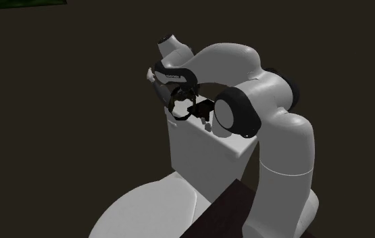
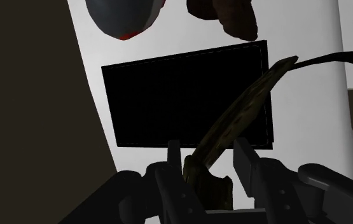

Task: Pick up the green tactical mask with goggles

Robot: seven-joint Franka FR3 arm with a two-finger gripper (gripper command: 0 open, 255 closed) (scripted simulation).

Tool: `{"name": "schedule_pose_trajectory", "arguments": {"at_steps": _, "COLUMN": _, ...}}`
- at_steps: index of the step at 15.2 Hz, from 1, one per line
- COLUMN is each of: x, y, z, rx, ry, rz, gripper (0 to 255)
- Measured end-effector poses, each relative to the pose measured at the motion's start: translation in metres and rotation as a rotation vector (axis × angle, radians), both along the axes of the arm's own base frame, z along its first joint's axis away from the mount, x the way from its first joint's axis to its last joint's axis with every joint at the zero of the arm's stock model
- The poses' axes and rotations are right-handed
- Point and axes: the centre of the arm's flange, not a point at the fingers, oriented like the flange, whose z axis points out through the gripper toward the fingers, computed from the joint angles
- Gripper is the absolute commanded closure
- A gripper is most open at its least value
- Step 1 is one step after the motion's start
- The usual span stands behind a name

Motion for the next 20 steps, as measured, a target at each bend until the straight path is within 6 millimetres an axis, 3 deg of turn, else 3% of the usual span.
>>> {"name": "schedule_pose_trajectory", "arguments": {"at_steps": 6, "x": 0.0, "y": 0.001, "z": 0.006, "rx": 0.001, "ry": 0.002, "rz": 0.0, "gripper": 255}}
{"name": "schedule_pose_trajectory", "arguments": {"at_steps": 20, "x": 0.0, "y": 0.0, "z": 0.075, "rx": 0.001, "ry": 0.002, "rz": 0.001, "gripper": 255}}
